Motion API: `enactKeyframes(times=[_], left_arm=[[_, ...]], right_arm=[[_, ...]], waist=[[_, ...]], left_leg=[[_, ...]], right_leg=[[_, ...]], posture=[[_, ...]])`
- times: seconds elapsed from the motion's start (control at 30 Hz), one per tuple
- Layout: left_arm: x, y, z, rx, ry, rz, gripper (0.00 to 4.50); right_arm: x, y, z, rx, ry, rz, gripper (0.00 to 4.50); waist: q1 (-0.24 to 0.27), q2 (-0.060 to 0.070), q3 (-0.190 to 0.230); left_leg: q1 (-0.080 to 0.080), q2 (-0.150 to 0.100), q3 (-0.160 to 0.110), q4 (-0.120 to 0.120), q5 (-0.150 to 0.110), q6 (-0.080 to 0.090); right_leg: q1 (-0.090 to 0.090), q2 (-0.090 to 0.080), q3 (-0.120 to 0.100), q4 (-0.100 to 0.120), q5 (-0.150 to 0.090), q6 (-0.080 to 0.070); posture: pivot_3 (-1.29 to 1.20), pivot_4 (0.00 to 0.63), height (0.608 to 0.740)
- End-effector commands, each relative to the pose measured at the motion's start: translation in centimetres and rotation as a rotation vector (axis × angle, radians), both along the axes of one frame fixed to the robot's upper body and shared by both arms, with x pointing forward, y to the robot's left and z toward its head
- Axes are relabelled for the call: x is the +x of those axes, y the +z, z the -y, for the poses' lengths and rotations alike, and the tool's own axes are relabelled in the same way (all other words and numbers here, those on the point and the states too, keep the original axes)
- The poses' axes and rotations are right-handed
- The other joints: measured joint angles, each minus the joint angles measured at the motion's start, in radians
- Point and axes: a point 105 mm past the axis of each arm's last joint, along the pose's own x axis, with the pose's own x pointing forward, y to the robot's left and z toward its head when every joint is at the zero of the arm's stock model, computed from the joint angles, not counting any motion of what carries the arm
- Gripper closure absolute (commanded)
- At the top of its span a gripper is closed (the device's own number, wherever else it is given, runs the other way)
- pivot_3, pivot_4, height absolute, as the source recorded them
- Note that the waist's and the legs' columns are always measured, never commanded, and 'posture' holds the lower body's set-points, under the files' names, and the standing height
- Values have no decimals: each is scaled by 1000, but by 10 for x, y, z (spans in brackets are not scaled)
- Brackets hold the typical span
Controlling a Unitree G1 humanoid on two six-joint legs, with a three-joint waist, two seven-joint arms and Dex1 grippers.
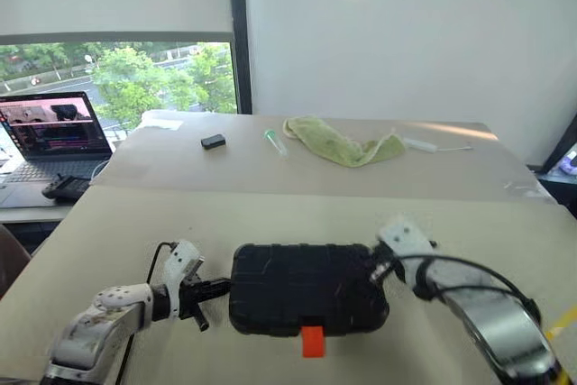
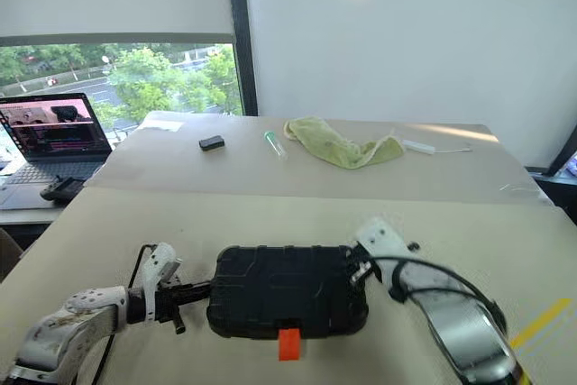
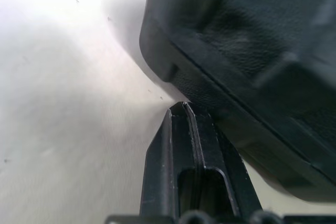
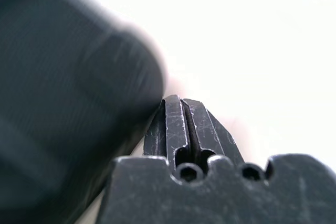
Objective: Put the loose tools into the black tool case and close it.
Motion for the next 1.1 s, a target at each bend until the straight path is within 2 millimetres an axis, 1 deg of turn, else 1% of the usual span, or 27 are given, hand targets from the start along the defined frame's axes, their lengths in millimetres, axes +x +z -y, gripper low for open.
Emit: enactKeyframes(times=[0.03,0.13,0.17,0.23,0.3,0.43,0.53,0.6,0.67,0.73,0.8,0.9,0.97,1.03,1.1], left_arm=[[19,21,18,-35,12,95,4498],[34,26,22,-43,77,106,4498],[38,29,25,-49,88,112,4498],[38,32,27,-28,69,123,4498],[36,34,24,-12,64,123,4498],[37,39,18,1,78,143,4498],[39,47,14,-4,93,148,4498],[38,47,13,16,72,139,4498],[35,45,16,42,39,130,4498],[31,42,20,54,8,109,4498],[28,40,23,69,-12,101,4498],[23,36,30,80,-42,86,4498],[20,34,33,87,-54,73,4498],[19,33,35,97,-56,68,4498],[20,35,39,86,-52,64,4498]], right_arm=[[18,5,-16,0,34,20,4438],[38,2,-11,-30,10,6,4438],[41,0,-9,-50,11,2,4438],[43,7,-6,-42,4,8,4438],[37,18,-1,-33,5,23,4438],[12,36,20,-18,-38,21,4438],[-15,41,33,-12,-70,-17,4438],[-37,37,36,2,-81,-71,4438],[-60,26,36,-9,-68,-161,4438],[-79,12,30,15,-57,-249,4438],[-89,3,24,6,-35,-295,4438],[-86,-8,10,29,-12,-308,4438],[-80,-10,1,45,10,-305,4438],[-71,-7,-7,71,23,-285,4438],[-54,-2,-9,72,21,-244,4438]], waist=[[3,0,0],[1,-1,0],[2,-1,0],[-1,-1,0],[-4,-1,0],[-1,-1,0],[-2,-1,0],[-3,-1,0],[-3,-1,0],[-6,0,0],[-7,0,0],[-6,0,0],[-6,-1,0],[-11,-1,0],[-18,-1,0]], left_leg=[[-1,-1,0,0,0,0],[-2,-2,-2,0,0,1],[-2,-3,-2,0,-1,1],[-3,-4,-2,0,-1,3],[-5,-4,-1,0,-2,4],[-9,-4,-2,-1,-2,3],[-12,-4,-2,-1,-3,5],[-12,-4,-2,-1,-3,5],[-12,-3,-2,-1,-3,5],[-11,-3,-2,-2,-3,5],[-9,-3,-2,-2,-3,5],[-6,-3,-2,-2,-3,5],[-4,-3,-2,-1,-3,5],[-4,-4,-2,-1,-3,5],[-4,-3,-2,-2,-2,4]], right_leg=[[0,0,0,0,0,0],[0,-1,-1,-1,1,2],[0,-2,-1,-1,1,2],[0,-4,-2,-2,2,3],[-1,-3,-1,-2,2,3],[-4,-4,-2,-2,2,4],[-6,-4,-2,-3,2,5],[-6,-4,-2,-4,2,5],[-6,-4,-2,-9,2,5],[-6,-4,-2,-9,3,5],[-5,-4,-1,-8,3,5],[-1,-4,-1,-9,3,5],[1,-3,-1,-11,3,5],[1,-3,0,-11,4,6],[0,-2,0,-11,4,5]], posture=[[0,150,740],[0,150,740],[0,150,740],[0,150,740],[0,150,740],[0,150,740],[0,150,740],[0,150,740],[0,150,740],[0,150,740],[0,150,740],[0,150,740],[0,150,740],[0,150,740],[0,150,740]])
